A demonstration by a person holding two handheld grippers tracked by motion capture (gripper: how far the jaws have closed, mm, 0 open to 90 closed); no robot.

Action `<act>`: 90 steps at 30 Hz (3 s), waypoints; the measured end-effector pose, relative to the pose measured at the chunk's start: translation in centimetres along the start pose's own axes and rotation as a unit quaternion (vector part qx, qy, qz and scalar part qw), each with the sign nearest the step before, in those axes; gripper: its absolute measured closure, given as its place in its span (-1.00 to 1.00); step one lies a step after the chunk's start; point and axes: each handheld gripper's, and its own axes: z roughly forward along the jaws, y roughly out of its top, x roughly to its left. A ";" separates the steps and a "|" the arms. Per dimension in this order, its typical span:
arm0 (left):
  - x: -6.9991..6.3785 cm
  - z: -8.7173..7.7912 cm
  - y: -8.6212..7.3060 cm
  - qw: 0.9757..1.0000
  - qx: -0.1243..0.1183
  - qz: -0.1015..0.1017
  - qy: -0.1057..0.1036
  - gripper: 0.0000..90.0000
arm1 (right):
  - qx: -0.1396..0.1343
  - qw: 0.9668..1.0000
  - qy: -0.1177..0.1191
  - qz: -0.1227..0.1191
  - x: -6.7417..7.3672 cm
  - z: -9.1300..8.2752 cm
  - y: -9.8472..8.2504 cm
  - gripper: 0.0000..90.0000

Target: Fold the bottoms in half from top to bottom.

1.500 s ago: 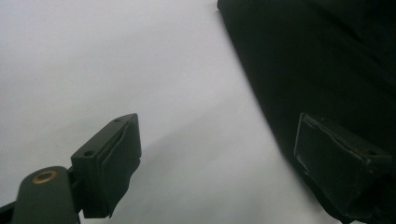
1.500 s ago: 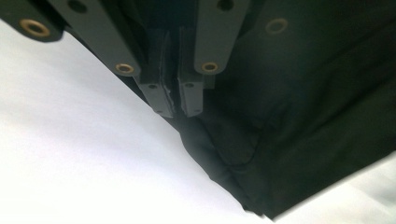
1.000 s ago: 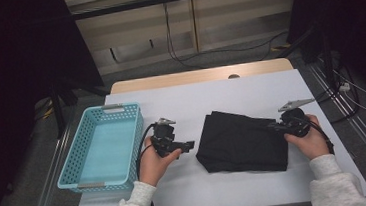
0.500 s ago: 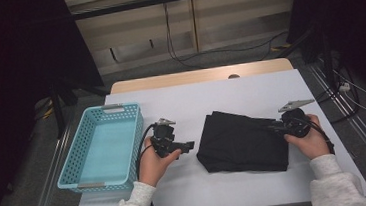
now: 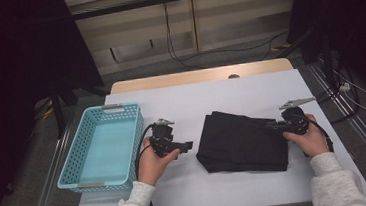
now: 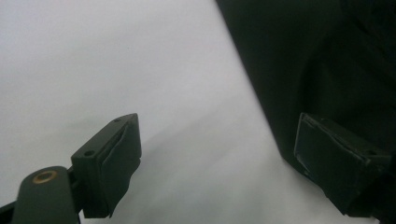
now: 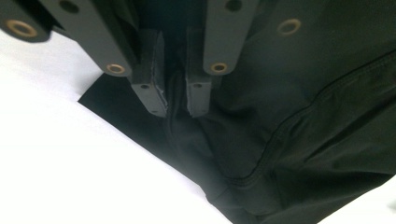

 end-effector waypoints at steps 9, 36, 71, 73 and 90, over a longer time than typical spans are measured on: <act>-0.4 0.2 0.1 1.000 0.003 0.006 0.001 -0.67 | -0.027 0.999 -0.009 -0.025 1.0 0.1 1.9 0.88; -2.9 0.7 -0.9 1.000 0.007 0.012 -0.018 -0.69 | -0.049 0.996 -0.064 -0.030 2.0 -0.5 1.5 -0.43; -3.8 0.9 -1.8 0.995 0.060 -0.046 -0.073 0.86 | -0.068 0.995 -0.069 -0.036 2.9 -2.7 0.2 -0.57; -3.4 0.8 -1.6 0.994 0.060 -0.048 -0.075 0.86 | -0.073 0.994 -0.072 -0.033 2.7 -2.9 0.1 -0.57; 0.8 -1.0 0.5 0.998 0.031 -0.059 -0.009 0.86 | -0.053 0.997 -0.060 -0.022 3.6 -1.6 -0.9 -0.58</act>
